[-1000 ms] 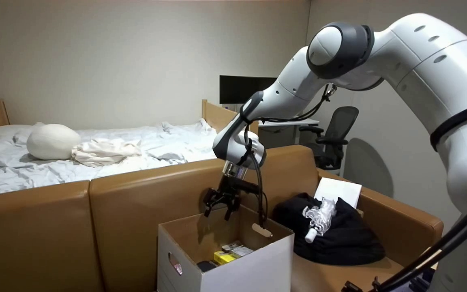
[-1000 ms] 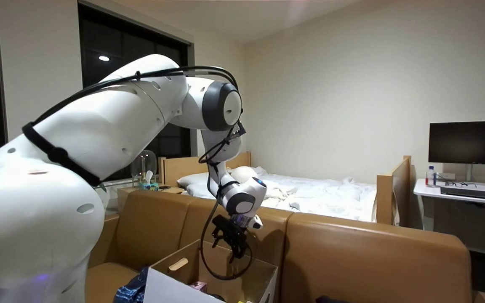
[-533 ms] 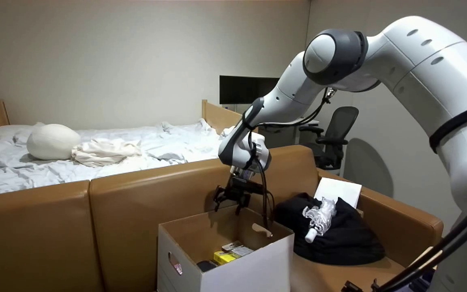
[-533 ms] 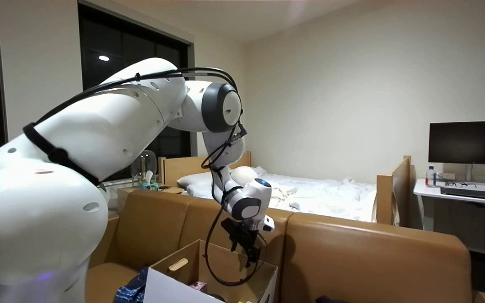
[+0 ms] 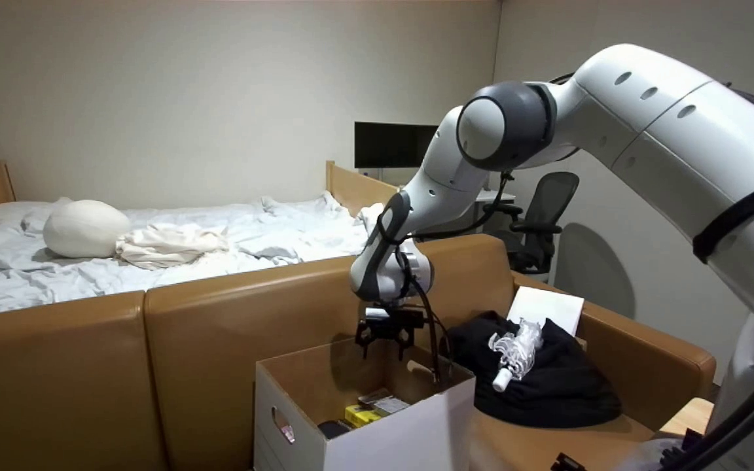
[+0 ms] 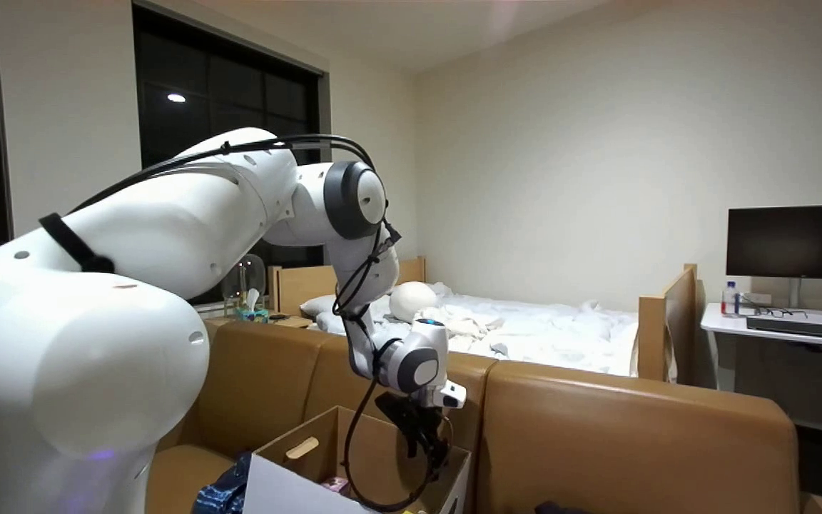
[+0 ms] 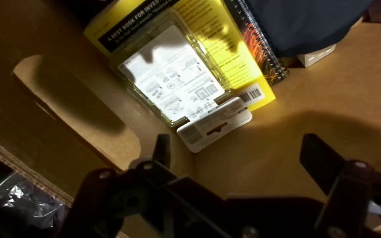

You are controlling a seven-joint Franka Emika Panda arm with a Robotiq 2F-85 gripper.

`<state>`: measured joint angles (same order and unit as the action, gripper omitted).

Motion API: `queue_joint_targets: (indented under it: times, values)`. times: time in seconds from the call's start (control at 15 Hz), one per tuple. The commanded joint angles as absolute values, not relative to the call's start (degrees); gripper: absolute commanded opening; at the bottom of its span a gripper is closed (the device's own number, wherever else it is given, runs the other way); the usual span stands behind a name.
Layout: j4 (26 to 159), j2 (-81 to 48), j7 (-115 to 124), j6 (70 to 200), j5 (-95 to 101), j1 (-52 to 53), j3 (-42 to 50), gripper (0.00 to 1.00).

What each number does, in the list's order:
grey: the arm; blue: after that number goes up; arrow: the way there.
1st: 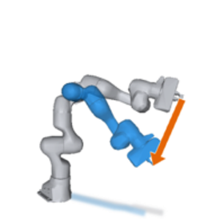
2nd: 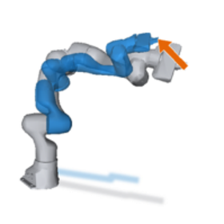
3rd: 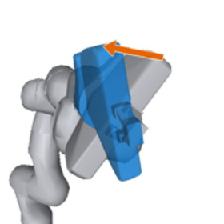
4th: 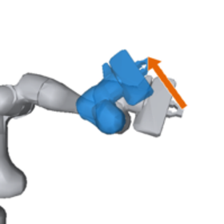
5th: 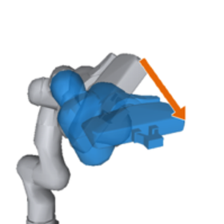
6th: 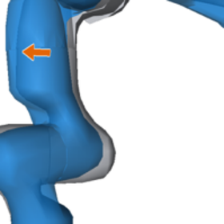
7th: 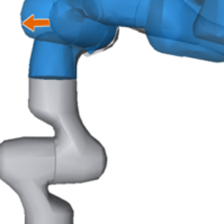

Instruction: Take the umbrella and the jacket out of the box

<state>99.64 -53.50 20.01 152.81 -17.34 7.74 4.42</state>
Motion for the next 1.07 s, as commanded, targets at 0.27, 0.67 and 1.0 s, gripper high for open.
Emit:
queue_joint_targets:
  times: [0.27,0.67,1.0]
  values:
    - [92.9,-59.3,27.3,147.5,-11.9,12.2,7.0,1.0]
    - [90.4,-61.2,28.8,145.7,-13.4,10.7,5.7,1.0]
    - [87.0,-63.2,30.2,139.8,-15.4,8.6,3.3,1.0]
